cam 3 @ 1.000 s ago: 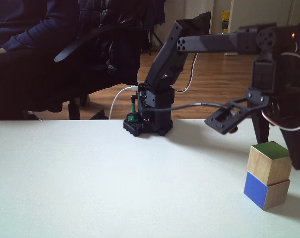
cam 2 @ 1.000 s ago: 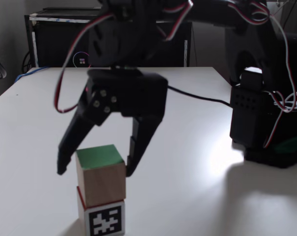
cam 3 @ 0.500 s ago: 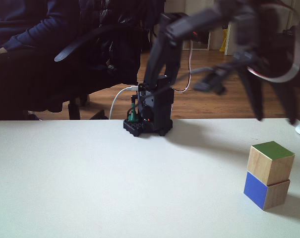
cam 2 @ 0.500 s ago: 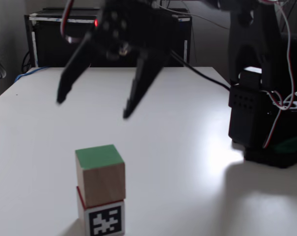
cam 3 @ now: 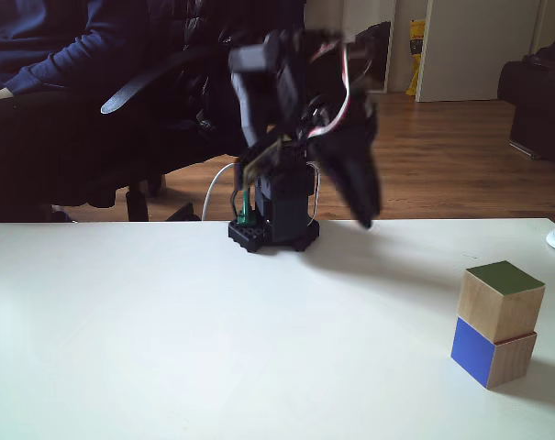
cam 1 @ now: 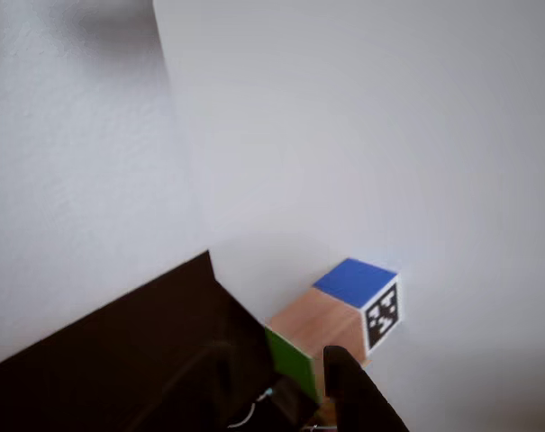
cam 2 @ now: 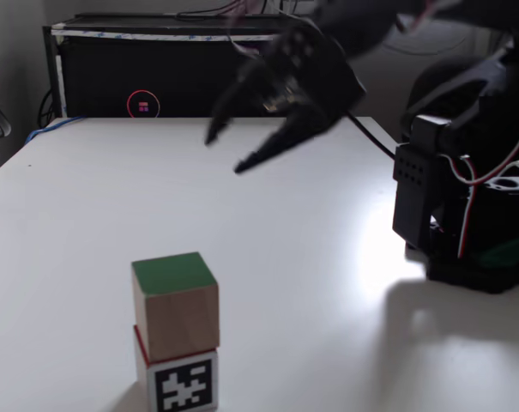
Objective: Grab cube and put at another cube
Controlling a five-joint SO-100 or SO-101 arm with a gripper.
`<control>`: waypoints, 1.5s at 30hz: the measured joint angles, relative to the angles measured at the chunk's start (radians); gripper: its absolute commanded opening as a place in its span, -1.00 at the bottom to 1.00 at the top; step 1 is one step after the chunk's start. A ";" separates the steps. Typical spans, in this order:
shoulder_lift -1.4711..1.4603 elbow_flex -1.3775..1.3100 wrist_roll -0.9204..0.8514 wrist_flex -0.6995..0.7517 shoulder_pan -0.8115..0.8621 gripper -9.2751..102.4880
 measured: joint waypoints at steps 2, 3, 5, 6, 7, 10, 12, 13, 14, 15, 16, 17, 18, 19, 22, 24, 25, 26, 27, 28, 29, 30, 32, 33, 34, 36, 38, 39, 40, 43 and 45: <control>0.072 0.080 -0.011 -0.012 0.032 -0.75; 0.104 0.117 -0.020 -0.014 0.034 -0.77; 0.172 0.187 -0.031 -0.015 0.026 -0.79; 0.202 0.222 -0.034 -0.015 0.032 -0.80; 0.232 0.255 -0.040 -0.015 0.048 -0.81; 0.285 0.330 -0.054 -0.015 0.038 -0.83; 0.296 0.368 -0.063 -0.015 0.040 -0.83; 0.299 0.382 -0.066 -0.015 0.043 -0.83; 0.302 0.394 -0.067 -0.015 0.046 -0.83; 0.307 0.407 -0.074 -0.015 0.051 -0.83; 0.316 0.420 -0.078 -0.015 0.051 -0.83; 0.325 0.437 -0.083 -0.015 0.051 -0.83; 0.342 0.456 -0.091 -0.014 0.051 -0.83; 0.370 0.480 -0.100 -0.009 0.051 -0.83; 0.508 0.563 -0.132 0.052 0.051 -0.83; 0.598 0.581 -0.143 0.120 0.052 -0.83; 0.630 0.580 -0.149 0.140 0.055 -0.83; 0.634 0.580 -0.152 0.156 0.064 -0.83; 0.627 0.580 -0.155 0.172 0.075 -0.83; 0.634 0.580 -0.156 0.189 0.087 -0.83; 0.646 0.580 -0.158 0.207 0.091 -0.83; 0.647 0.580 -0.161 0.233 0.083 -0.83; 0.643 0.580 -0.166 0.279 0.077 -0.83; 0.647 0.580 -0.166 0.288 0.083 -0.83; 0.647 0.580 -0.175 0.301 0.089 -0.83; 0.646 0.580 -0.202 0.328 0.094 -0.83; 0.646 0.580 -0.219 0.337 0.091 -0.83; 0.646 0.580 -0.232 0.337 0.091 -0.83; 0.646 0.580 -0.239 0.339 0.091 -0.83; 0.646 0.580 -0.241 0.339 0.092 -0.83; 0.646 0.580 -0.238 0.339 0.092 -0.83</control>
